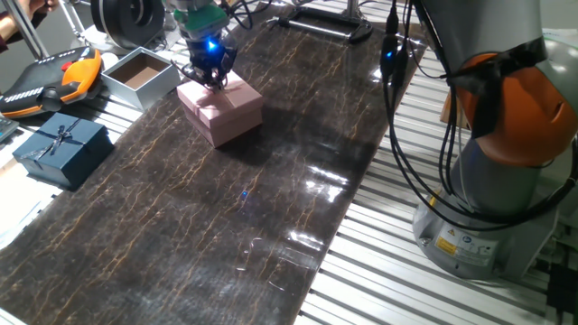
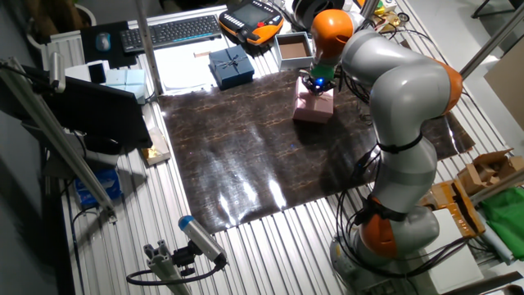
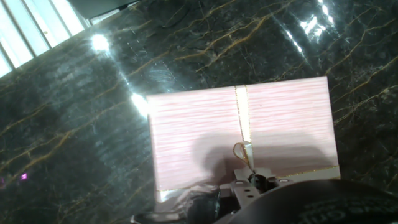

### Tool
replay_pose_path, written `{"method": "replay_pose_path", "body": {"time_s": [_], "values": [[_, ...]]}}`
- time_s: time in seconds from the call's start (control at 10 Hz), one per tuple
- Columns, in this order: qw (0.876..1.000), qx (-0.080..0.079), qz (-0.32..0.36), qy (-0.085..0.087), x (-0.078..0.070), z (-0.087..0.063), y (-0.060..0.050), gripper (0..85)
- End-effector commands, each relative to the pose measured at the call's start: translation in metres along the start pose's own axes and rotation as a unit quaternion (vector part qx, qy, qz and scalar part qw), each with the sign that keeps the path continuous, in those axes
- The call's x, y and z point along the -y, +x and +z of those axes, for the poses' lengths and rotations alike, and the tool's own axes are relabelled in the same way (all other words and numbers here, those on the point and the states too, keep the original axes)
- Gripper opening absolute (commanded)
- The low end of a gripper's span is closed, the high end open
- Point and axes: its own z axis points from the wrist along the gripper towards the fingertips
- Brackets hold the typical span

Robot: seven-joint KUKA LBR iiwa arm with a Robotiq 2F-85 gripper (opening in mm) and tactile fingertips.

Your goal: Cover the box

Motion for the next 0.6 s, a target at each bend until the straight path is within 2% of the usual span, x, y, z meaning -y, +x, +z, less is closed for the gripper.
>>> {"method": "replay_pose_path", "body": {"time_s": [0.0, 0.5], "values": [[1.000, 0.001, 0.002, 0.001, 0.0001, 0.0002, -0.0001, 0.7], [1.000, 0.004, 0.010, 0.006, -0.0005, 0.0032, -0.0015, 0.7]]}}
